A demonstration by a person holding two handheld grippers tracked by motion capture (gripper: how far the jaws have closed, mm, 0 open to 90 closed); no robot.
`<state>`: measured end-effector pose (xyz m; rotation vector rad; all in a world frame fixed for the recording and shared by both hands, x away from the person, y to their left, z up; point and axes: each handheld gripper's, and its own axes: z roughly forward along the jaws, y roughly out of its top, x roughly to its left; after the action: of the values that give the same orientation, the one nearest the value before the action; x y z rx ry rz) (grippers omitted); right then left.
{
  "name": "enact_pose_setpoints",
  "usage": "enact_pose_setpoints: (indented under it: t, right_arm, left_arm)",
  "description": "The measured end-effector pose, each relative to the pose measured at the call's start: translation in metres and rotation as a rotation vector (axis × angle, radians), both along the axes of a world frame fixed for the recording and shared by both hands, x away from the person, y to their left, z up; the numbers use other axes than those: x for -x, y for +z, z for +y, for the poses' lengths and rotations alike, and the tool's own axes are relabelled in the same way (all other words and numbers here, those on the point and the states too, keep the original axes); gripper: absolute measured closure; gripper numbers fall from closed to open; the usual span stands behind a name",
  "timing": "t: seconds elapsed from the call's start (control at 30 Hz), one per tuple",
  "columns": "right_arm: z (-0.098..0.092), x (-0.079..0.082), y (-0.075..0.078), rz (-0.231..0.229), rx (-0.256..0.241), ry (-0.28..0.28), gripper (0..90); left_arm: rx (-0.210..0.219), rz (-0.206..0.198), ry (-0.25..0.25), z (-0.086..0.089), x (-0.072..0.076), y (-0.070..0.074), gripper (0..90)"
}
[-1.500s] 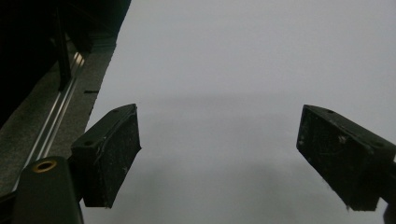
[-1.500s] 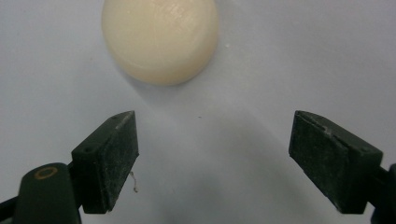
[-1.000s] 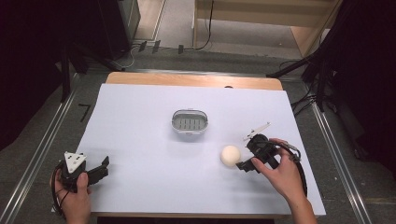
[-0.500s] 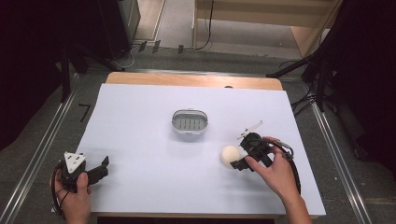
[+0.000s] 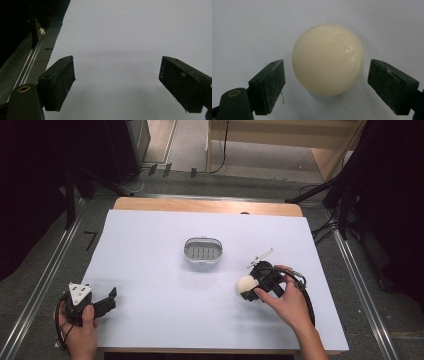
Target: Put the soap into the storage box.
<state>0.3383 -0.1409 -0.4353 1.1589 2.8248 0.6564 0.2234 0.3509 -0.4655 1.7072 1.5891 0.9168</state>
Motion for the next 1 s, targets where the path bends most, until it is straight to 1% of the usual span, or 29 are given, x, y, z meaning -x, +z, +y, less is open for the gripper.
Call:
enact_pose_setpoints:
  t: [0.3,0.37,0.4,0.5,0.6,0.8,1.0]
  right_arm:
    - [0.005,-0.003,-0.004,0.003,-0.003,-0.001,14.6]
    - [0.005,-0.004,-0.004,0.009,0.0,-0.004,14.6]
    - [0.005,-0.005,-0.004,0.01,-0.005,-0.016,14.6]
    - [0.005,-0.006,-0.005,0.009,-0.01,-0.019,14.9]
    - [0.005,-0.007,-0.007,0.016,0.005,-0.035,15.7]
    - [0.007,-0.007,-0.008,0.018,0.008,-0.028,16.2]
    - [0.01,-0.009,-0.012,0.028,0.025,-0.054,17.8]
  left_arm:
    - [0.001,-0.003,0.007,0.0,0.0,0.0,14.3]
    - [-0.003,0.001,0.006,0.0,0.0,0.0,14.2]
    - [-0.007,0.0,0.007,-0.001,0.0,0.0,14.2]
    - [-0.007,-0.001,0.006,-0.001,0.0,0.0,14.2]
    - [-0.009,-0.002,0.008,-0.001,0.0,0.0,14.2]
    - [-0.011,-0.001,0.009,-0.001,0.0,0.0,14.2]
    - [-0.008,-0.003,0.006,-0.001,0.0,0.0,14.2]
